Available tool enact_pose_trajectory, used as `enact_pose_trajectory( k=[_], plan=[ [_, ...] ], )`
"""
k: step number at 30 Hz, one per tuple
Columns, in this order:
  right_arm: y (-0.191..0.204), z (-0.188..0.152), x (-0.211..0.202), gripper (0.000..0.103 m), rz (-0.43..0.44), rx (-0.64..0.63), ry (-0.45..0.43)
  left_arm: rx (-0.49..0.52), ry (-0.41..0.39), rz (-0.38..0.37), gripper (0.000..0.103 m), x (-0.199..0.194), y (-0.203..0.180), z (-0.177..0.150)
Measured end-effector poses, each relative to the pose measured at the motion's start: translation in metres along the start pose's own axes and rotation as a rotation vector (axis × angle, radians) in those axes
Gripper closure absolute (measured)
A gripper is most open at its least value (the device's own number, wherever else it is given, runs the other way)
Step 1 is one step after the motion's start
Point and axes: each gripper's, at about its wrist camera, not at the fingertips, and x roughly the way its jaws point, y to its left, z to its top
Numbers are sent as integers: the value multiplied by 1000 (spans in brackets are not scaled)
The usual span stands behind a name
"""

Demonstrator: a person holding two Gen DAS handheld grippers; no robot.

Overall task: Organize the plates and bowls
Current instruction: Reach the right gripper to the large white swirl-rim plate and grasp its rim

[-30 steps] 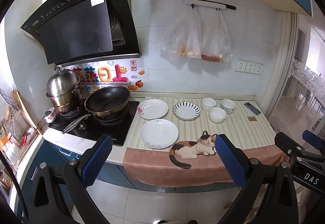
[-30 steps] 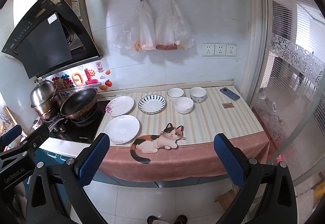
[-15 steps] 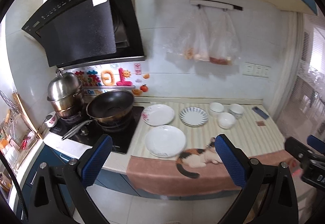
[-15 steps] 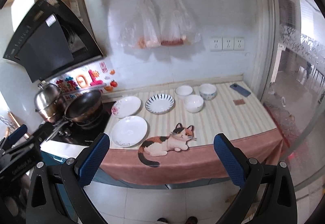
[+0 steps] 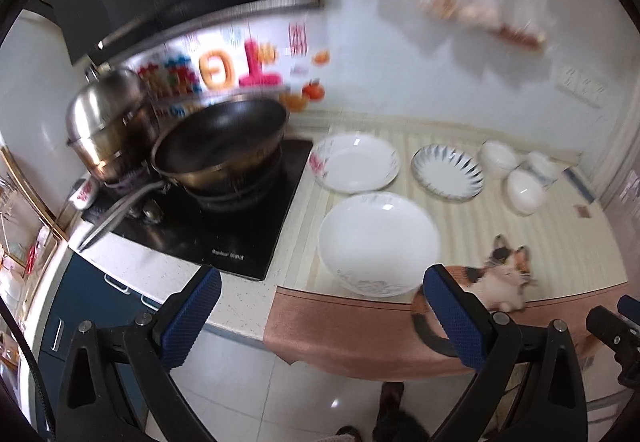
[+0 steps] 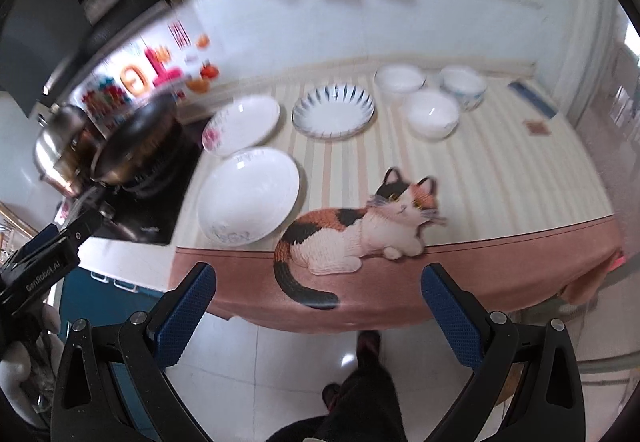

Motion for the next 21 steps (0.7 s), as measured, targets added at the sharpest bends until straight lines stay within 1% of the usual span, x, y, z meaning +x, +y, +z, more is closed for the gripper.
enact_pose_trajectory(
  k=[3,6,10,14,15,16,18,20,21],
  plan=[
    [-1,18,60,0,35,-12,79,0,53,25,0,45,0,5],
    [0,37,114,0,52,-43,136,-8,113,44,0,93,0,14],
    [5,67,189,0,82,-80,216,-14,206,28,0,156,1,25],
    [10,90,251,1,104,-105,294,-8,304,20,1,217,-2,30],
    [12,95,265,1,119,-108,313,-8,330,16,4,231,-2,29],
    [13,100,279,4,141,-105,333,-7,355,11,10,245,-3,29],
    [16,109,302,8,187,-98,360,0,397,-8,15,267,-3,29],
    [18,115,319,21,218,-91,386,-3,435,-28,27,286,-5,29],
    [19,118,329,24,239,-83,409,-9,448,-40,30,291,-4,28]
  ],
)
